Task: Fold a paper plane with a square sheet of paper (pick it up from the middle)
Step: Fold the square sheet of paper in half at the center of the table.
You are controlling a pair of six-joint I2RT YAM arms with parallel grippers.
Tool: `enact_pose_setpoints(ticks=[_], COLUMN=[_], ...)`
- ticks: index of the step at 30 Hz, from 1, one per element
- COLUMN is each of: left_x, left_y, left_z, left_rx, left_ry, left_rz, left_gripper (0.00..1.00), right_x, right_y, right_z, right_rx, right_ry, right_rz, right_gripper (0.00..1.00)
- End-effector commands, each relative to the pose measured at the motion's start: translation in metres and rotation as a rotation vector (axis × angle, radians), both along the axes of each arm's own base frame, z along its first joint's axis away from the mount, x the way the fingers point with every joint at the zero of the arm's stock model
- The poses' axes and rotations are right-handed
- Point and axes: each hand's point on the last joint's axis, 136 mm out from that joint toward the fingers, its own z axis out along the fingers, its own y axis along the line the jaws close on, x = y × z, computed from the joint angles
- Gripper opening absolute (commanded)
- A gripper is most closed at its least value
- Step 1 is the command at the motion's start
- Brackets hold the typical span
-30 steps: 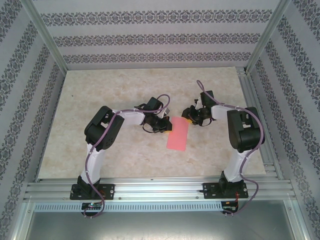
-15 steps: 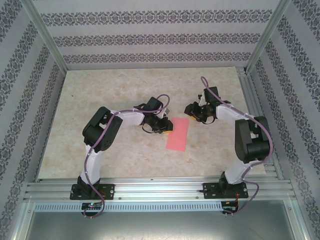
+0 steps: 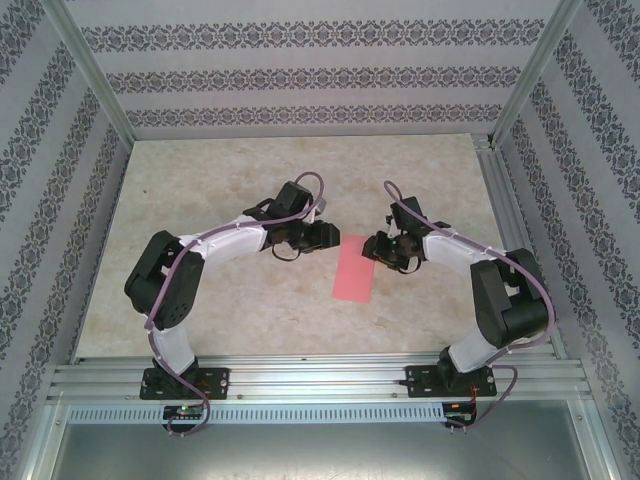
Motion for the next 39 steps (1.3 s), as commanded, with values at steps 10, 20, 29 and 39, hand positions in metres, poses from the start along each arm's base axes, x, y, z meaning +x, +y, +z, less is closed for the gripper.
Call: enact_pose_setpoints(ticks=[10, 20, 29, 39], left_x=[0.009, 0.006, 0.006, 0.005], left_y=[0.018, 0.021, 0.021, 0.022], left_z=[-0.004, -0.008, -0.009, -0.011], left_rx=[0.041, 0.052, 0.058, 0.067], left_ry=[-0.016, -0.008, -0.003, 0.003], left_rz=[0.064, 0.063, 0.06, 0.059], left_gripper=[0.42, 0.42, 0.43, 0.42], right_x=[-0.009, -0.006, -0.003, 0.0], right_y=[0.008, -0.005, 0.013, 0.028], right_z=[-0.022, -0.002, -0.015, -0.014], right_rx=[-0.054, -0.129, -0.078, -0.055], right_ry=[0.037, -0.005, 0.019, 0.018], right_rz=[-0.005, -0.017, 0.011, 0.044], right_gripper=[0.42, 0.45, 0.44, 0.4])
